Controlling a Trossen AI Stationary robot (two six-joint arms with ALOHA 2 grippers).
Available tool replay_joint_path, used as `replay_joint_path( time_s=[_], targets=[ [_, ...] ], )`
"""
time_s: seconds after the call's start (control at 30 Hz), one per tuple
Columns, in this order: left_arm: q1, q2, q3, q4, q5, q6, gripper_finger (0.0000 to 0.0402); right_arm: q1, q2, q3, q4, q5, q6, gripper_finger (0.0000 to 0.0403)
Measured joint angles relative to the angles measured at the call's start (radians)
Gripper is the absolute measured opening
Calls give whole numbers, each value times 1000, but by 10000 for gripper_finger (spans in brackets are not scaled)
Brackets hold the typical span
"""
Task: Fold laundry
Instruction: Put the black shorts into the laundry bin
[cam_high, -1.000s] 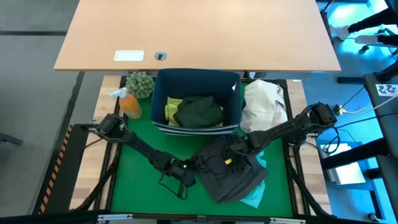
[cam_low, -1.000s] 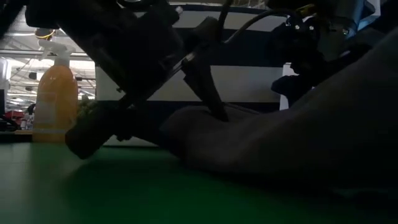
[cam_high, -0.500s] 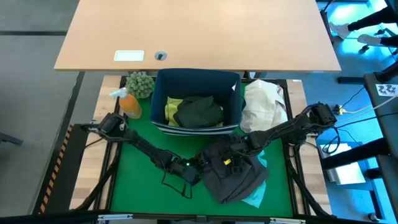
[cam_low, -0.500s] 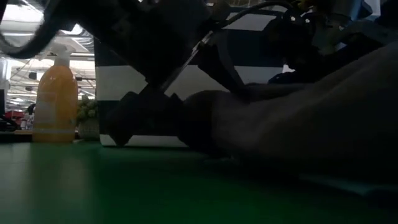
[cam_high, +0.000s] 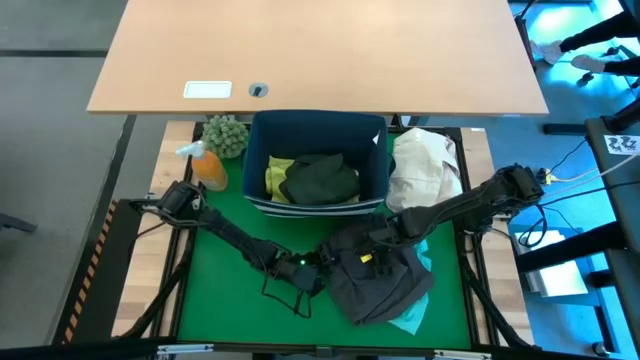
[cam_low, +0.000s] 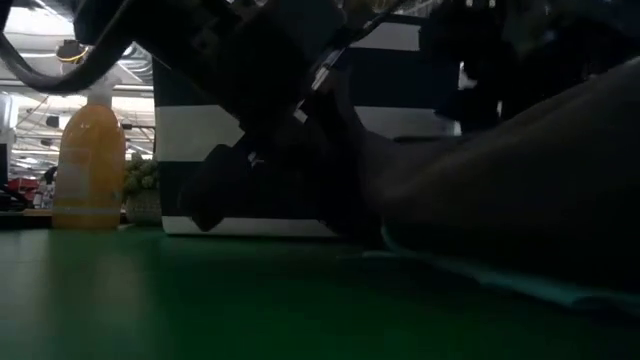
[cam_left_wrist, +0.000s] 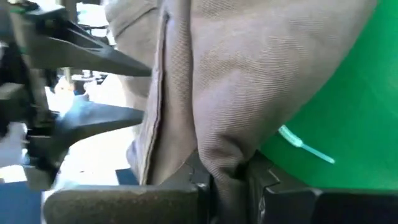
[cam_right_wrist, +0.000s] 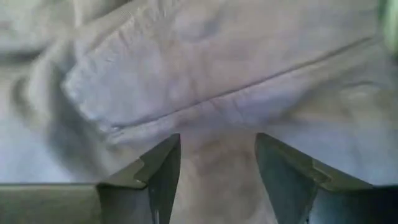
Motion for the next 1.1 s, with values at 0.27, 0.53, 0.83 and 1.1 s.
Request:
replay_joint_path(
  time_s=[0.27, 0.53, 0.83, 1.1],
  targets=[
    [-26, -66, 8, -2, -29, -105, 30, 145, -48, 210, -339, 236, 97, 205],
    [-24, -195, 3, -86, 2, -211, 30, 386, -67, 251, -365, 446, 275, 205],
    [-40, -218, 0, -159, 57, -297, 30, 587, -70, 102, -72, 583, 440, 216],
    [-46, -217, 0, -206, 71, -386, 30, 612, -69, -43, 290, 497, 407, 326]
  ],
)
